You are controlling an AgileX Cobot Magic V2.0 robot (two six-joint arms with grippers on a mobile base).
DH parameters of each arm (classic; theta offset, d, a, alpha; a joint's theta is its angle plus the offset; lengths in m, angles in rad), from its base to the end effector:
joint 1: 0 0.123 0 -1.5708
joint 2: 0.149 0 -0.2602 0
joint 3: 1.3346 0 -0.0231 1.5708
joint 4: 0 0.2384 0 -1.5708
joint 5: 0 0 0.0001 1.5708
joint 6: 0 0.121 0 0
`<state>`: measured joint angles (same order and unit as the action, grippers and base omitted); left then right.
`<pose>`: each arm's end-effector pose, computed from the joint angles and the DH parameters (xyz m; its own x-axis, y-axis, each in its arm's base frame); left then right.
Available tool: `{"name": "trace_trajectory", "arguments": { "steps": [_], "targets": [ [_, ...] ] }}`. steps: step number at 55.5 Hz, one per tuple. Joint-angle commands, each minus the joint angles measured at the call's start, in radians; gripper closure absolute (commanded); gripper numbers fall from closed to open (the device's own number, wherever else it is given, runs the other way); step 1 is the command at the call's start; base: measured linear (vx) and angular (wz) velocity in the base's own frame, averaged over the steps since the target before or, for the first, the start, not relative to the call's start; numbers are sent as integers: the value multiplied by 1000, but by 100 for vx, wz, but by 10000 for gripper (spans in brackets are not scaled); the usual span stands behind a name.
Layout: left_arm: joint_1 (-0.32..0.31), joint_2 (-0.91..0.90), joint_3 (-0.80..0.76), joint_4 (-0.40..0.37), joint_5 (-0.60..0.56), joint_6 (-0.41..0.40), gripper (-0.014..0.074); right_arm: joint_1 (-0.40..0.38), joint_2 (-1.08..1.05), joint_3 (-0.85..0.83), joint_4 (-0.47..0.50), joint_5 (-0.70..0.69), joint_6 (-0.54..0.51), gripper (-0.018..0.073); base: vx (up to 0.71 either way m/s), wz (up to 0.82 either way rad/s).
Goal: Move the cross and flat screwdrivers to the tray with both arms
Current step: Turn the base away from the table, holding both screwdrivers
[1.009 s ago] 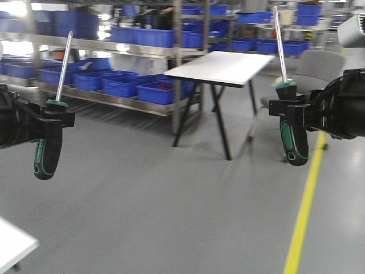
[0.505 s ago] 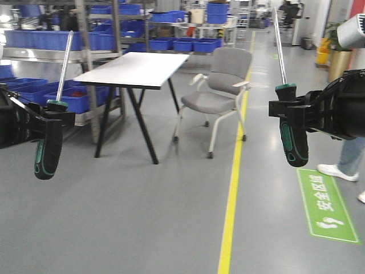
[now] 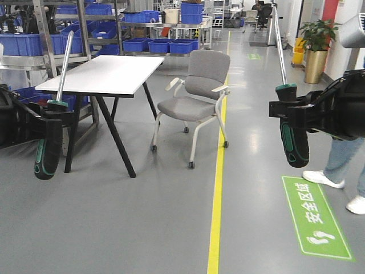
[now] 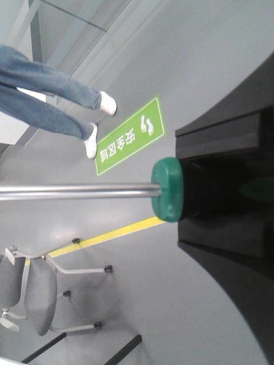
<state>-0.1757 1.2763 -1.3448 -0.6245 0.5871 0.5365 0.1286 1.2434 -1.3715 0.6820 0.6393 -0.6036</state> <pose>0.2906 -0.0914 0.4021 -0.3295 0.0547 -0.9426 0.4648 0.8784 -0.1115 0.2804 0.0822 0.4185 -0.2883 -0.0617 -0.9555 -0.4819 0.8717 0.0892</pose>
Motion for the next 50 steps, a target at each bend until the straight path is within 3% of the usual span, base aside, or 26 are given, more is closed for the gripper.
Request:
{"name": "trace_trajectory", "arguments": {
  "steps": [1,22,50],
  "targets": [
    [-4,-35,-37,-36,-73,-7,594,-2,-24,-36,39,-69,-5,566,43,11],
    [-4,-35,-37,-36,-73,-7,594,-2,-24,-36,39,-69,-5,566,46,28],
    [-4,-35,-37,-36,-72,-7,594,-2,-24,-36,39,-71,-5,566,53,51]
  ]
}}
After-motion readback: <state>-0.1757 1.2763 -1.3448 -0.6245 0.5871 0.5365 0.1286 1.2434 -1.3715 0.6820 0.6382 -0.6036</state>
